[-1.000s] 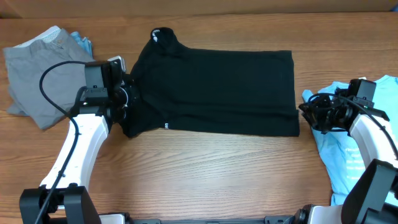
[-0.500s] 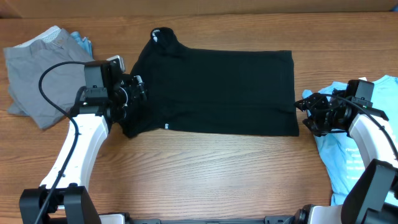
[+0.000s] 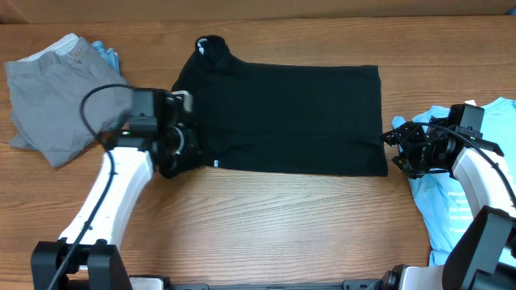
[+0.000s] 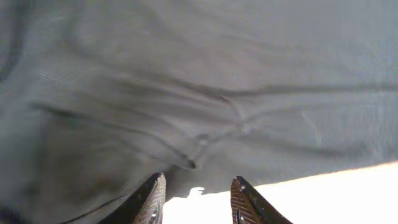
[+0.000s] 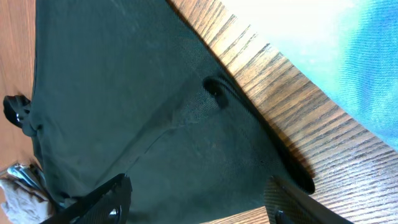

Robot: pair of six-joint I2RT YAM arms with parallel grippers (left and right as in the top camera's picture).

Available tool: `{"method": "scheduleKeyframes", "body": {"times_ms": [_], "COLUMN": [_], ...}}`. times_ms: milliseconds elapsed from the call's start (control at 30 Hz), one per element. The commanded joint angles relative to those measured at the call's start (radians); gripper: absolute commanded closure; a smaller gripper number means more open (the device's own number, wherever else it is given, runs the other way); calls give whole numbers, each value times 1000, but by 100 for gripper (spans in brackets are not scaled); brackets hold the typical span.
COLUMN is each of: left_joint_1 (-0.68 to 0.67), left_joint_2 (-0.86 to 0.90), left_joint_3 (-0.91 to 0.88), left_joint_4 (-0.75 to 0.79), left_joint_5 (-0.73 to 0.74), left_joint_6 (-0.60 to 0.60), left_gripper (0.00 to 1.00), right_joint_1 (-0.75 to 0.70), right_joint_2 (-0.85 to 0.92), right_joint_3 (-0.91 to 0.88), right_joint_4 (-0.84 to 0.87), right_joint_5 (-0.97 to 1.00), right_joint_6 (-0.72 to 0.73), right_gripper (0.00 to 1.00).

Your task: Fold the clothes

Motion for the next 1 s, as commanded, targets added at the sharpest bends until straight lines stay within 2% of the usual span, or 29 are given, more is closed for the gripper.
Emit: {"method": "scheduleKeyframes", "body": {"times_ms": [0, 100, 167, 233, 400, 967], "left_joint_1": [-82, -140, -161, -167, -167, -170], "left_joint_2": [13, 43, 79, 121, 200, 221], "left_joint_3": [2, 2, 2, 2, 2, 3], "left_joint_4": [2, 31, 40, 46, 59, 76], "left_joint_5": [-90, -158, -195, -197, -196, -215], "left_joint_6": [90, 113, 113, 112, 80, 75], "left_gripper": [64, 74, 75, 69, 68, 63], "right_joint_1": [3, 3, 3, 3, 3, 3], "right_joint_2": [0, 0, 0, 0, 0, 0], "right_joint_3": [22, 22, 22, 22, 22, 22], "right_joint_4": [3, 1, -2, -8, -19, -19], "right_joint_5": [-1, -1, -1, -1, 0, 3], "right_joint_6": [-16, -17, -17, -17, -24, -24], "right_gripper": [28, 28, 28, 28, 28, 28]}}
